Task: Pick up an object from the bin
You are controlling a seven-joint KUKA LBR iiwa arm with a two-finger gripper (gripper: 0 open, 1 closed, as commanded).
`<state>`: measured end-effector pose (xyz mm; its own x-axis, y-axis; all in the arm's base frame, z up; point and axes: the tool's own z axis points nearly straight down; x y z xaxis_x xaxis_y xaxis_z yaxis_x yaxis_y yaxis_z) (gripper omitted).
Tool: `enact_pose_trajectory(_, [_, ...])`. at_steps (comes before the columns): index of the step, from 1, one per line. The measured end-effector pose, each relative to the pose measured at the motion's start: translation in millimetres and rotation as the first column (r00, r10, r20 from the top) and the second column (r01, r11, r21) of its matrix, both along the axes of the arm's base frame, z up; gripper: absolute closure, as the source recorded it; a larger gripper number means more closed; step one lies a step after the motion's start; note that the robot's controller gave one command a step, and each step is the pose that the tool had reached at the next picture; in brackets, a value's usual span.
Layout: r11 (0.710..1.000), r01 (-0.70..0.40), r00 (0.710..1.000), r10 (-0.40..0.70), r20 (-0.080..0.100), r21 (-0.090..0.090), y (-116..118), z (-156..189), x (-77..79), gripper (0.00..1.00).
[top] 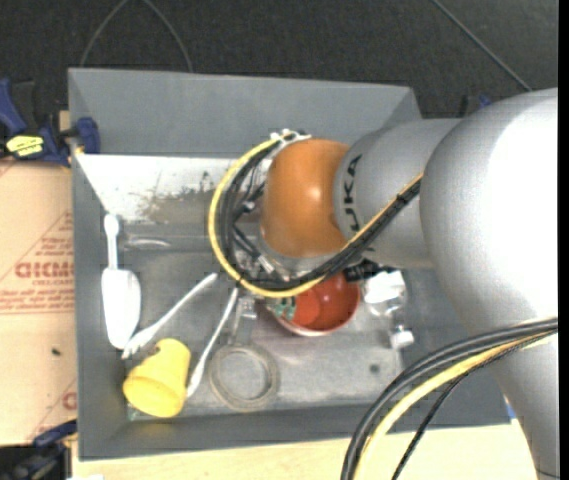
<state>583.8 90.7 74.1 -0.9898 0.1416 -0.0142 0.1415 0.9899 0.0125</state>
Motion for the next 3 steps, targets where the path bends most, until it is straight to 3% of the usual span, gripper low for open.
enact_pose_trajectory(1, [0.999,-0.05,0.999,0.05,-0.001,-0.004,7.3,0.5,1.8,1.0])
enact_pose_trajectory(2, [0.999,-0.05,0.999,0.05,-0.001,-0.004,7.3,0.4,1.8,1.0])
enact_pose_trajectory(3, [0.999,-0.048,0.999,0.048,-0.013,-0.005,6.3,33.7,-1.3,1.0])
